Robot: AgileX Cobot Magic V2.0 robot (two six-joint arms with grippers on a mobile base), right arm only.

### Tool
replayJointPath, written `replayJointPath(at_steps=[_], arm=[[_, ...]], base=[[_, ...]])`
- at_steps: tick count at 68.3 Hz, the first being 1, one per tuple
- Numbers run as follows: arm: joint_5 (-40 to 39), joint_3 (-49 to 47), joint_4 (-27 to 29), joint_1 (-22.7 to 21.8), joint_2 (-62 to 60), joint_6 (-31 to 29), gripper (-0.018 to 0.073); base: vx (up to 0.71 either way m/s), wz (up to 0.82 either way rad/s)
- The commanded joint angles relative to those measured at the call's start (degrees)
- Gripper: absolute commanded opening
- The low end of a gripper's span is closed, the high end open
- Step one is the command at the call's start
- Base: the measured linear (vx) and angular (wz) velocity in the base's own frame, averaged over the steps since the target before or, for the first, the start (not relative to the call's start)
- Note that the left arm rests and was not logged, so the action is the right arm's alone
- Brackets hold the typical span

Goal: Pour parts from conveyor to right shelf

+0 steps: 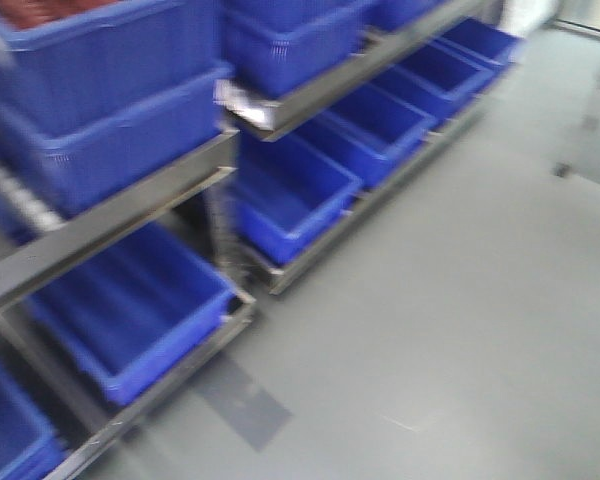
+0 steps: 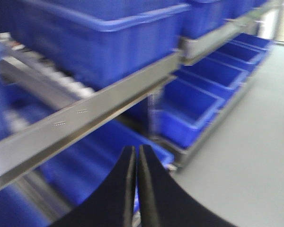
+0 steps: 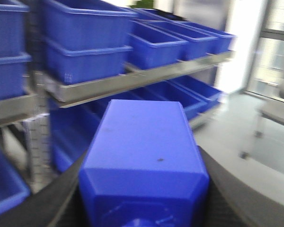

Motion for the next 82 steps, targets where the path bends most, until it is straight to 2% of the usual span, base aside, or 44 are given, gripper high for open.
replayJointPath(at_steps=[1,82], arm=[[-4.6,-1.6,0.3,-0.3,0.7,-0.5,-0.0006],[-4.6,-1.6,0.3,-0.3,0.7,-0.5,-0.0006]], base=[[0.17,0.83],[0.14,0.64]])
